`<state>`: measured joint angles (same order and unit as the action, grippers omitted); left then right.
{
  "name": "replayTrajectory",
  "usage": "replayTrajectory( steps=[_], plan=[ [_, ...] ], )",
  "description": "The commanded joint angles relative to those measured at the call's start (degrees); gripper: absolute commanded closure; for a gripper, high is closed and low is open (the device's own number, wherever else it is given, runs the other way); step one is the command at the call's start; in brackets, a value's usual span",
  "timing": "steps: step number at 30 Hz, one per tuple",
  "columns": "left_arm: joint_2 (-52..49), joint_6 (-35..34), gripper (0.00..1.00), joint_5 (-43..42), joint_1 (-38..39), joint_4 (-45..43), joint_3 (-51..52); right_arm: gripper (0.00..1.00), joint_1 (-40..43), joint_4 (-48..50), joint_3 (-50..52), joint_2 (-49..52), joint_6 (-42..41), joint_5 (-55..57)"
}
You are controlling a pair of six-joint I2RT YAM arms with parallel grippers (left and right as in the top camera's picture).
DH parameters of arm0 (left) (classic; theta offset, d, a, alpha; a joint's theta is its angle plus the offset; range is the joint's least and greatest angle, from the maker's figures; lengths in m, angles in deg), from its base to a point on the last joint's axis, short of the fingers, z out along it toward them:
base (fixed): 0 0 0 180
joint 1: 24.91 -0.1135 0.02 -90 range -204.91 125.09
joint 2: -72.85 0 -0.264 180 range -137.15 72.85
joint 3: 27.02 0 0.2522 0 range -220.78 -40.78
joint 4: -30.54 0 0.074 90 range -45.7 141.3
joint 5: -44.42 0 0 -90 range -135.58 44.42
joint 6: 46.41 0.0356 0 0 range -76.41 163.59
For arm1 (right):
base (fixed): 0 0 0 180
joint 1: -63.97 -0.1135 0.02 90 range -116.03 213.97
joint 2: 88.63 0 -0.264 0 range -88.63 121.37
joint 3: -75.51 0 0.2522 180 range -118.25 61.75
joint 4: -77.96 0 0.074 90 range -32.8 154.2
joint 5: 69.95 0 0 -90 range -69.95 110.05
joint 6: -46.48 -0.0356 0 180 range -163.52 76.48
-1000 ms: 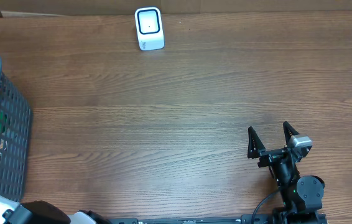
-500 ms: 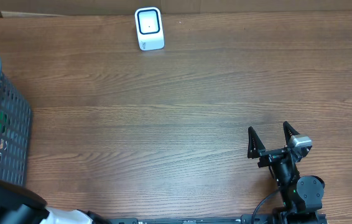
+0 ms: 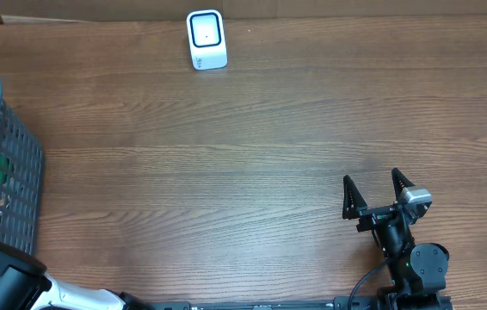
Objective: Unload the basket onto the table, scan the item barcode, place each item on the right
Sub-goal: 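Grasp the clear bean bag with the left gripper inside the basket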
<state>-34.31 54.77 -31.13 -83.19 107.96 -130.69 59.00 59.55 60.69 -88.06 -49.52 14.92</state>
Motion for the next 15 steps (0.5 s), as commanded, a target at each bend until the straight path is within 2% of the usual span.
replayTrajectory(
  steps=[1,8,15],
  plan=[
    [-2.38,3.61,0.03,0.96,-0.5,-0.59,0.2,0.0,-0.11,0.24,0.61,-0.42,-0.13,0.13],
    [-7.93,5.4,0.04,0.98,-0.55,-1.27,0.22,0.0,-0.11,0.24,0.61,-0.42,-0.13,0.13],
    [-11.39,6.45,0.04,1.16,-0.55,-6.71,0.24,0.0,-0.11,0.24,0.61,-0.42,-0.13,0.13]
  ],
)
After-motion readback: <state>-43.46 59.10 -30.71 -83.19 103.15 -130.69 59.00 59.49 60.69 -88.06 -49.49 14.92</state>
